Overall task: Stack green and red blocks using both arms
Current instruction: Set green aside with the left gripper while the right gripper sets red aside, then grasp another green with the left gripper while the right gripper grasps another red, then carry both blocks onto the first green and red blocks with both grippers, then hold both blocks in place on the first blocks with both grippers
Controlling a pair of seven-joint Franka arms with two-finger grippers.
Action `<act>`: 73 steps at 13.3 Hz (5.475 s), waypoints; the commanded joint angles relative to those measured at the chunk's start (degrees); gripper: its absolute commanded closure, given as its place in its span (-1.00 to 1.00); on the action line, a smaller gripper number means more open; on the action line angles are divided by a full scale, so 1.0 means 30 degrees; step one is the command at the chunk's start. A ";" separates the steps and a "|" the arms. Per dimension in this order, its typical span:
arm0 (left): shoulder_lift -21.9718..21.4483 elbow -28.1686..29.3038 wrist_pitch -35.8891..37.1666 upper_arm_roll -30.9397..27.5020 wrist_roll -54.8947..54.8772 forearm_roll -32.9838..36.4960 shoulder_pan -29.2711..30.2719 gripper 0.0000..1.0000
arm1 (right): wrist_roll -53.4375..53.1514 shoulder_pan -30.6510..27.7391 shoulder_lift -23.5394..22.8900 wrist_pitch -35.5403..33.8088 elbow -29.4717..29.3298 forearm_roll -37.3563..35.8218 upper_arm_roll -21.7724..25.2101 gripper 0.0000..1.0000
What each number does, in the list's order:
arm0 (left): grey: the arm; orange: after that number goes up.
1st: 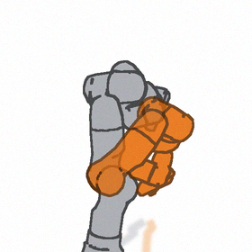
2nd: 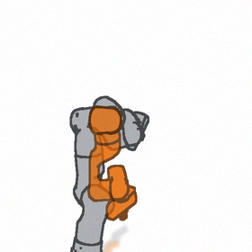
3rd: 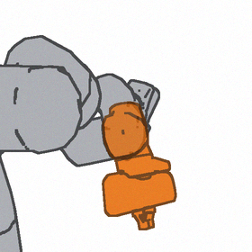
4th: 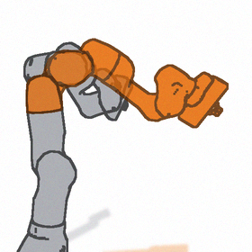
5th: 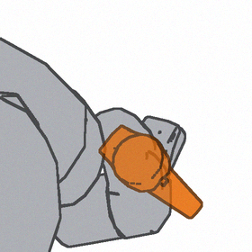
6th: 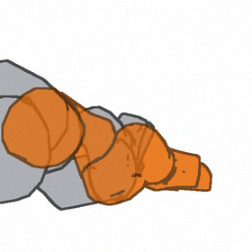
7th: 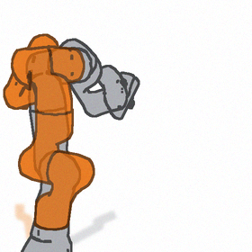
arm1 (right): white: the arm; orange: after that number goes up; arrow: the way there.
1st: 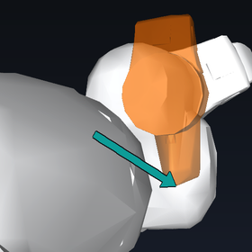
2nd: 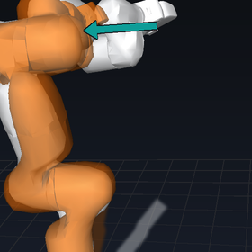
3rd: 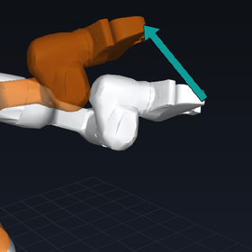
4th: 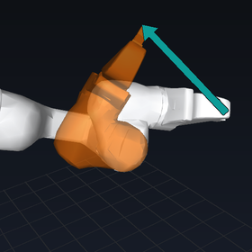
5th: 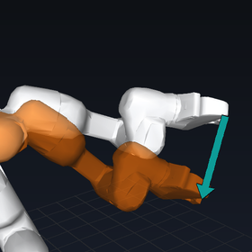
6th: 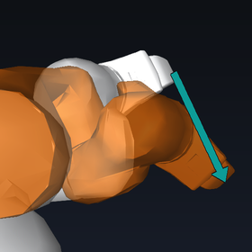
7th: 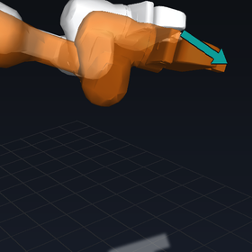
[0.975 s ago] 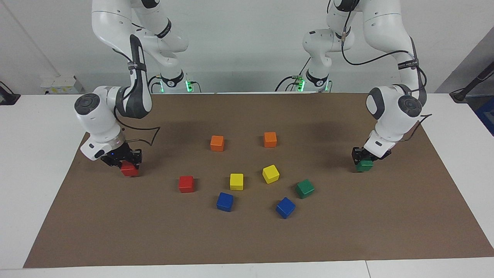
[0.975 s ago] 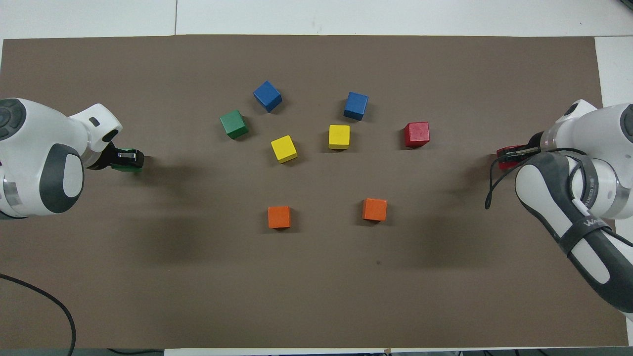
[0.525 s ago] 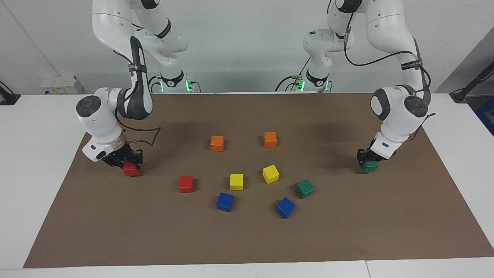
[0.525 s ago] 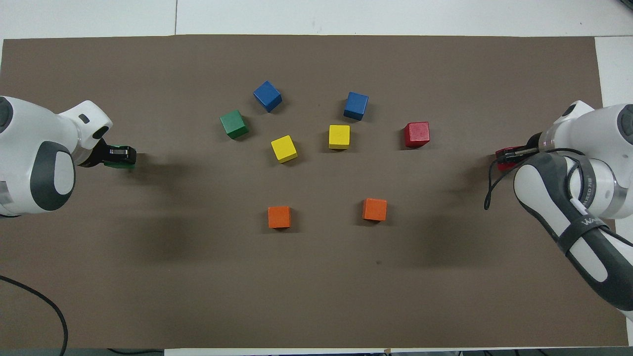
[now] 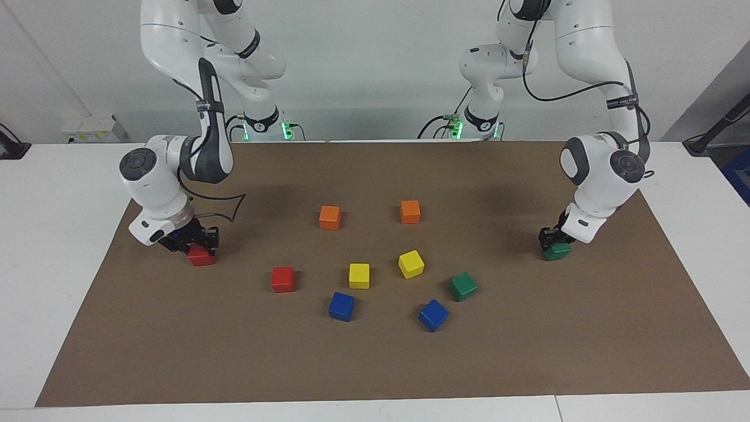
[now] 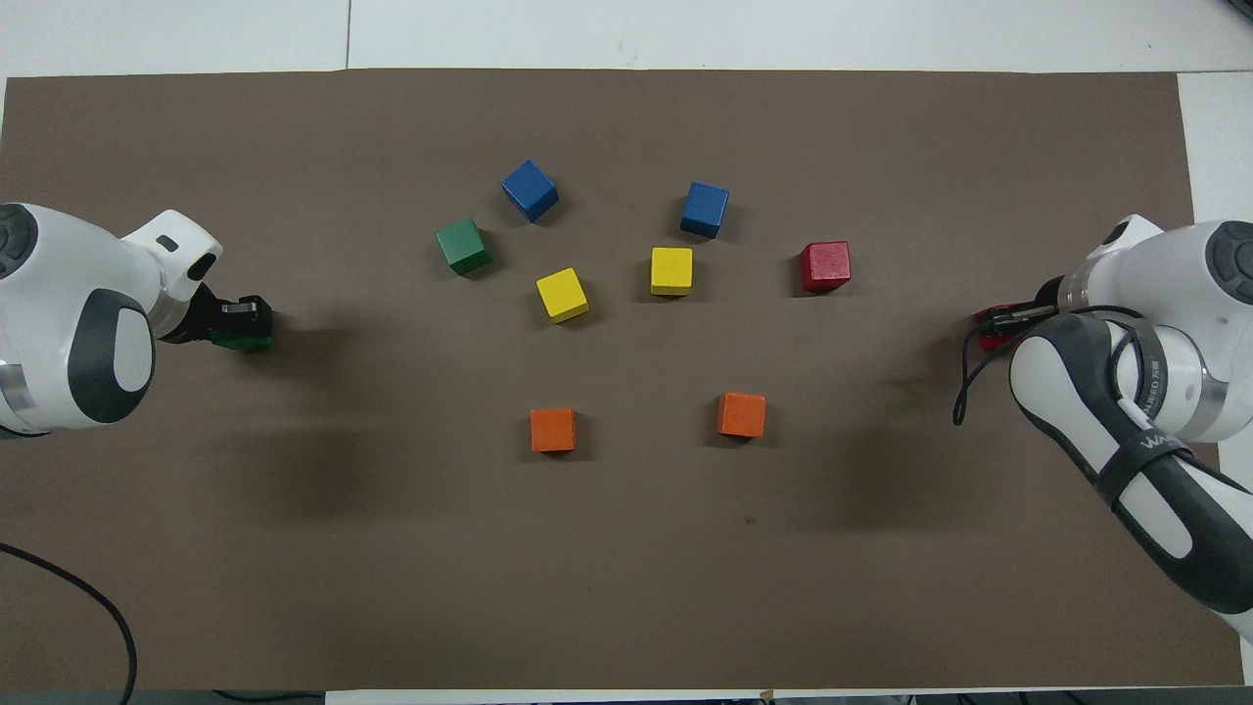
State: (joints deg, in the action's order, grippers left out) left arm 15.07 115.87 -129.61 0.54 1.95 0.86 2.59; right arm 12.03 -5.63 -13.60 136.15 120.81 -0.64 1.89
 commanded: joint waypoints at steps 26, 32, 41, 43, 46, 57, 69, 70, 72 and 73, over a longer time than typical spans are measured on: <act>0.8278 -1.4131 0.5614 -0.0209 1.2269 0.0945 -0.7894 -1.00 | -0.7819 0.5773 -0.5634 -0.4866 -1.1620 0.0271 -0.0338 -1.00; 0.7868 -1.2932 0.5003 -0.0209 1.2502 -0.0572 -0.7777 -1.00 | -0.8698 0.6296 -0.5224 -0.3023 -0.9073 0.0300 -0.0397 -1.00; 0.7018 -1.0205 0.2774 -0.0210 1.3119 -0.0724 -0.7748 -1.00 | -0.8933 0.6299 -0.4873 -0.1964 -0.7284 0.0300 -0.0397 -0.96; 0.6988 -1.0204 0.2773 -0.0210 1.3119 -0.0724 -0.7747 -1.00 | -0.8933 0.6270 -0.4755 -0.2081 -0.7106 0.0300 -0.0397 -0.93; 0.6669 -1.0408 0.4055 -0.0239 1.2886 -0.0695 -0.7283 0.99 | -0.8933 0.6270 -0.4726 -0.2228 -0.7106 0.0300 -0.0426 -0.90; -0.0042 -0.7363 0.9540 -0.0239 0.0121 -0.0754 -0.1277 1.00 | -0.7363 0.4637 -0.3470 -0.4890 -0.8981 -0.0080 -0.0221 1.00; -0.1391 -0.3232 0.5705 -0.0444 -0.1327 -0.0783 0.0164 1.00 | -0.0935 0.0499 0.1777 -0.4928 -0.2804 0.0037 -0.0250 1.00; -0.1449 -0.2941 0.5413 -0.0444 -0.1209 -0.0783 0.0047 1.00 | -0.0935 0.0470 0.1952 -0.4489 -0.2306 0.0037 -0.0250 1.00; -0.1595 -0.2239 0.4390 -0.0444 -0.0332 -0.0783 -0.0013 1.00 | -0.0906 0.0352 0.2304 -0.3581 -0.1252 0.0037 -0.0250 1.00; -0.1596 -0.2206 0.4240 -0.0473 -0.0358 -0.0783 -0.0013 1.00 | -0.0876 0.0323 0.2364 -0.3286 -0.1073 0.0037 -0.0250 1.00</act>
State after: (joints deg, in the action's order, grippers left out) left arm 12.81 105.68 -114.19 -0.46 -0.34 -0.46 2.98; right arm 8.41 -3.60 -8.99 123.52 113.77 -0.88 1.75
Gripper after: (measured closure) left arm 0.449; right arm 0.454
